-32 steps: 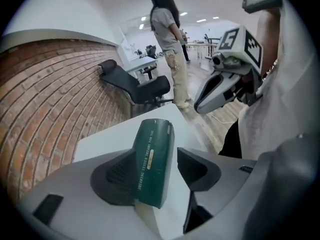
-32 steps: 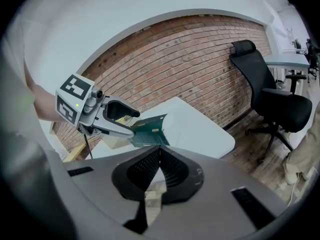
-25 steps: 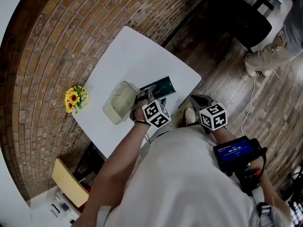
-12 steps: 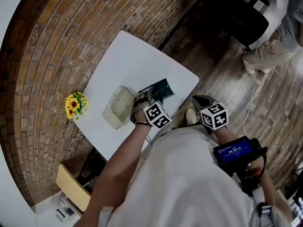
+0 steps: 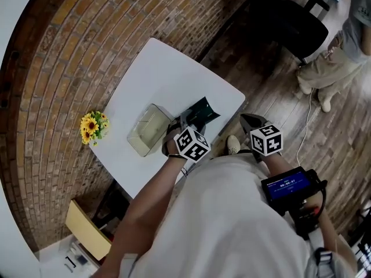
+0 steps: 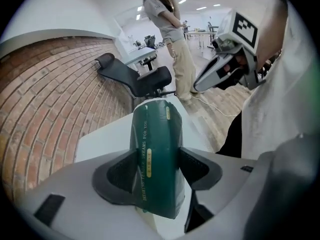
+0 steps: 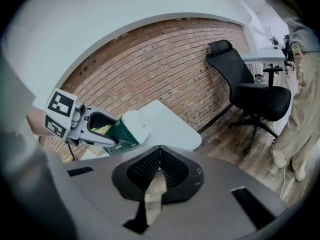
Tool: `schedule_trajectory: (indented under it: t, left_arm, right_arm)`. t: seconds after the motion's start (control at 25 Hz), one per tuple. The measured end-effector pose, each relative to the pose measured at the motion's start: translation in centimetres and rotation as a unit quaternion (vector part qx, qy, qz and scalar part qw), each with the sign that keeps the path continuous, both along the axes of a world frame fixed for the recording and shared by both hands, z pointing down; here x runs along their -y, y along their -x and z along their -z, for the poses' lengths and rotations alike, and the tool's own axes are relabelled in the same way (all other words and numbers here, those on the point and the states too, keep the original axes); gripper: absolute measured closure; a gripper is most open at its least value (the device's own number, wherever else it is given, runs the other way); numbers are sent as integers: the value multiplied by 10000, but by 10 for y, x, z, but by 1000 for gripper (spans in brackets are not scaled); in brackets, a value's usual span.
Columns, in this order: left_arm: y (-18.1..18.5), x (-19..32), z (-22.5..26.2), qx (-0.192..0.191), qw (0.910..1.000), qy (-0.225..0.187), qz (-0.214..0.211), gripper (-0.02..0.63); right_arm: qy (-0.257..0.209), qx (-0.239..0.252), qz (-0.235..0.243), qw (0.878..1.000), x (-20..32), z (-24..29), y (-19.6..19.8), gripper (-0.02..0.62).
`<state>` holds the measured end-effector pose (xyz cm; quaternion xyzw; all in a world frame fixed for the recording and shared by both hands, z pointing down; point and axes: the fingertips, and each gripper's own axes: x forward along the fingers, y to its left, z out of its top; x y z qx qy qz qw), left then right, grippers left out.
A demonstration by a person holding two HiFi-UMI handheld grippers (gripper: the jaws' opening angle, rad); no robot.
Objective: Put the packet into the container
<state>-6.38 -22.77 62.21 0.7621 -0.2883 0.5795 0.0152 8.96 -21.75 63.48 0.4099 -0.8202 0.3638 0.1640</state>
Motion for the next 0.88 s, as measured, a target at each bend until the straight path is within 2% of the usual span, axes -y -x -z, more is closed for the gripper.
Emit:
schedule_trajectory:
  t: [0.24, 0.44, 0.88]
  left_arm:
    - [-1, -18, 32, -768, 9956, 75, 526, 325]
    - [15, -34, 62, -1435, 9833, 161, 1110, 325]
    - [77, -59, 104, -2024, 9569, -165, 2076, 325]
  right_arm:
    - [-26, 12, 146, 9999, -2, 2, 9, 589]
    - [-99, 5, 351, 9993, -2, 8, 22, 589]
    - [-474, 86, 1020, 9936, -2, 30, 88, 589]
